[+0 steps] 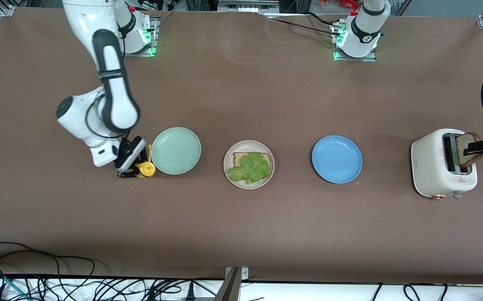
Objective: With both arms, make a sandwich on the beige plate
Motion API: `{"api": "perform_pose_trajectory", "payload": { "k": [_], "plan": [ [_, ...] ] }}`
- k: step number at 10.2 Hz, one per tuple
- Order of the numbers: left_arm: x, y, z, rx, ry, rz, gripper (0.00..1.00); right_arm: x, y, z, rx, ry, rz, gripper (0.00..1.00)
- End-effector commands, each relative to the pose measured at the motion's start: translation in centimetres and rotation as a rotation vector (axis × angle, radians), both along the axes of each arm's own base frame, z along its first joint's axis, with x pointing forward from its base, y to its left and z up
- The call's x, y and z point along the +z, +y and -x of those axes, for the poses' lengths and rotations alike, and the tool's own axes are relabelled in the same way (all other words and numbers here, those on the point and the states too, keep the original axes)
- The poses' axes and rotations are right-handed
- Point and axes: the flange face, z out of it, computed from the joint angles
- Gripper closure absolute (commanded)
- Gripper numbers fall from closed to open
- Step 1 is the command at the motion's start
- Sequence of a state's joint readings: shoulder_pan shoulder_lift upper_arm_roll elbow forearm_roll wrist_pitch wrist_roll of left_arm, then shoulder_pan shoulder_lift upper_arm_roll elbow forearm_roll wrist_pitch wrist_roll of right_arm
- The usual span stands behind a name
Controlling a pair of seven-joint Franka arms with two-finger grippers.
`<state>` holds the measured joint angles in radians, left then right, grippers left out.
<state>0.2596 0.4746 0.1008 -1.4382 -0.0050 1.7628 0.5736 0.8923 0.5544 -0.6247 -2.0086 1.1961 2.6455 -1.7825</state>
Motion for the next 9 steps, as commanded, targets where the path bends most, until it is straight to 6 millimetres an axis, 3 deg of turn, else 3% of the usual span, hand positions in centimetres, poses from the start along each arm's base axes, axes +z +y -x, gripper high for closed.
{"api": "perform_pose_trajectory", "payload": {
  "k": [1, 7, 9],
  "plan": [
    [0.7, -0.2, 0.1, -0.008, 0.005, -0.008, 0.00, 1.3, 4.1, 0.7, -0.012, -0.035, 0.068, 1.00],
    [0.6, -0.3, 0.1, -0.008, 0.008, -0.007, 0.00, 0.6, 13.0, 3.5, 0.010, -0.054, 0.304, 1.00],
    [0.5, -0.3, 0.1, -0.008, 0.010, -0.007, 0.00, 1.1, 16.5, 3.2, -0.003, 0.000, 0.400, 1.00]
  ]
}}
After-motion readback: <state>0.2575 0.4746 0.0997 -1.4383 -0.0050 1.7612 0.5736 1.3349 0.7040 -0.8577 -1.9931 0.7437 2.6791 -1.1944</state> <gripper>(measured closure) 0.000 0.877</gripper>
